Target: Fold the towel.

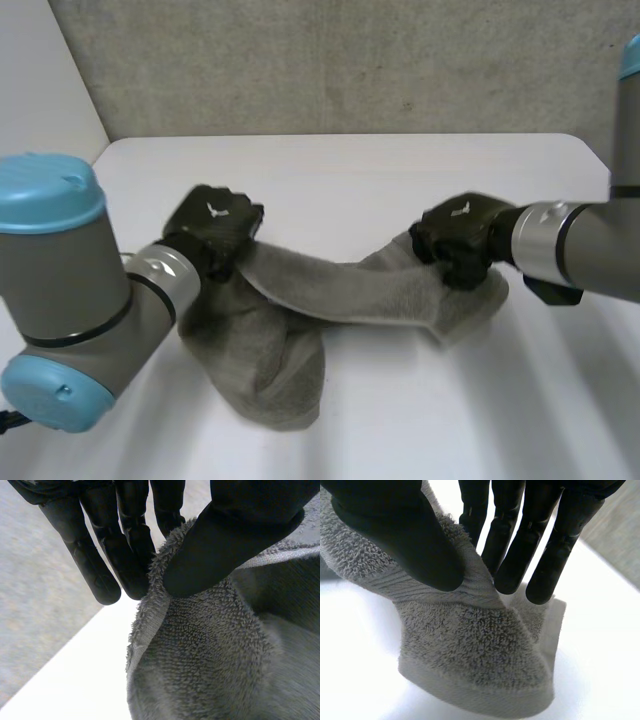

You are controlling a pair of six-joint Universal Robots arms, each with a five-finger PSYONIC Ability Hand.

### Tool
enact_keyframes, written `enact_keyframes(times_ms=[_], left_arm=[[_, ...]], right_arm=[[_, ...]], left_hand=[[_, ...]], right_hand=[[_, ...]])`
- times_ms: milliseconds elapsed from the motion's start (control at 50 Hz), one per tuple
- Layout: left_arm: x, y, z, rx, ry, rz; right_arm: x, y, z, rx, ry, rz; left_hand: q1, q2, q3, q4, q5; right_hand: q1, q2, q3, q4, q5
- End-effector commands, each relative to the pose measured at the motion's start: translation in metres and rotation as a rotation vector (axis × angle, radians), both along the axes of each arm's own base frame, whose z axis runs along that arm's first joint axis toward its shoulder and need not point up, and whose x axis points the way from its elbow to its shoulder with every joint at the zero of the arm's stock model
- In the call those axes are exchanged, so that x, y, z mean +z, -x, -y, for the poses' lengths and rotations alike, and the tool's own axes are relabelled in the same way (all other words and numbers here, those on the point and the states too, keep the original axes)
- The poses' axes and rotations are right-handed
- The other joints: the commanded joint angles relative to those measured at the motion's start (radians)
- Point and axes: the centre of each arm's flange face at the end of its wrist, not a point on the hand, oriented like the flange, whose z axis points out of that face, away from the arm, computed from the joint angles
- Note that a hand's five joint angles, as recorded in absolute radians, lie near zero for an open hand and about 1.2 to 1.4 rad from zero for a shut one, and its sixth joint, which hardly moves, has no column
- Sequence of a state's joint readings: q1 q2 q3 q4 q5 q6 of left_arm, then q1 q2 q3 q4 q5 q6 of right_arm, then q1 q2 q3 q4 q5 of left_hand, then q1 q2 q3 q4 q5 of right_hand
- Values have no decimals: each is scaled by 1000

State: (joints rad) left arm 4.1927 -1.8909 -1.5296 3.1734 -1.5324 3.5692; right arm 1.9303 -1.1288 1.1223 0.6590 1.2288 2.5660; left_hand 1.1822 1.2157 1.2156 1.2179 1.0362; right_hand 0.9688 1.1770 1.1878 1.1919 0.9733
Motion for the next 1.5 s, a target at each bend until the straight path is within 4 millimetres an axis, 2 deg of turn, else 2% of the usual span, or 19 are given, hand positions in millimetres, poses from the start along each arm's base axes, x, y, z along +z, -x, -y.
enact_keyframes(times_ms=[20,100,140,160,180,200,240,260,300,340,520,560,580,680,840,1020,1120,1240,1500], left_arm=[[-16,14,19,-43,43,108],[10,26,42,-36,173,83],[69,35,71,5,394,-33],[70,35,71,5,396,-34],[106,37,80,27,520,-104],[106,37,80,28,522,-104],[190,26,86,104,810,-288],[191,26,86,105,812,-289],[236,10,78,148,946,-434],[243,6,74,150,961,-475],[176,-1,82,154,762,-365],[115,-3,78,152,574,-258],[115,-3,78,152,574,-258],[8,-7,49,107,265,-89],[-70,5,1,1,28,32],[-66,5,-25,-35,-53,79],[-45,3,-34,-50,-39,75],[-31,3,-34,-52,-5,57],[-31,-31,27,-41,-25,2]], right_arm=[[-11,-25,27,-41,190,-97],[17,-41,57,-105,436,-2],[42,-46,73,-147,587,73],[68,-50,84,-181,727,162],[96,-54,89,-199,878,255],[97,-54,89,-199,880,255],[147,-52,87,-231,1125,412],[162,-47,83,-244,1200,464],[169,-44,79,-249,1229,488],[165,-44,77,-241,1210,485],[105,-28,86,-192,876,270],[87,-23,89,-179,791,210],[69,-20,89,-157,704,164],[16,-12,83,-103,469,36],[-67,1,60,-34,165,-170],[-72,18,42,-84,73,-161],[-60,29,38,-118,78,-139],[-60,47,48,-186,122,-116],[-77,67,63,-269,84,-24]], left_hand=[[214,181,181,178,186],[214,181,181,178,186],[214,181,181,178,186],[214,181,181,178,186],[214,181,181,178,186],[214,181,181,178,186],[214,181,181,178,186],[214,181,181,178,186],[214,181,181,178,186],[214,181,181,178,186],[214,181,181,178,186],[214,181,181,178,186],[214,181,181,178,186],[214,181,181,178,186],[214,181,181,178,186],[214,181,181,178,186],[-638,-672,-671,-674,-667],[-869,-902,-902,-905,-897],[-831,-864,-864,-866,-859]], right_hand=[[428,219,208,204,248],[428,219,208,204,248],[428,219,208,204,248],[428,219,208,204,248],[428,219,208,204,248],[428,219,208,204,248],[428,219,208,204,248],[428,219,208,204,248],[428,219,208,204,248],[428,219,208,204,248],[428,219,208,204,248],[428,219,208,204,248],[428,219,208,204,248],[428,219,208,204,248],[428,219,208,204,248],[428,219,208,204,248],[428,219,208,204,248],[428,219,208,204,248],[428,219,208,204,248]])
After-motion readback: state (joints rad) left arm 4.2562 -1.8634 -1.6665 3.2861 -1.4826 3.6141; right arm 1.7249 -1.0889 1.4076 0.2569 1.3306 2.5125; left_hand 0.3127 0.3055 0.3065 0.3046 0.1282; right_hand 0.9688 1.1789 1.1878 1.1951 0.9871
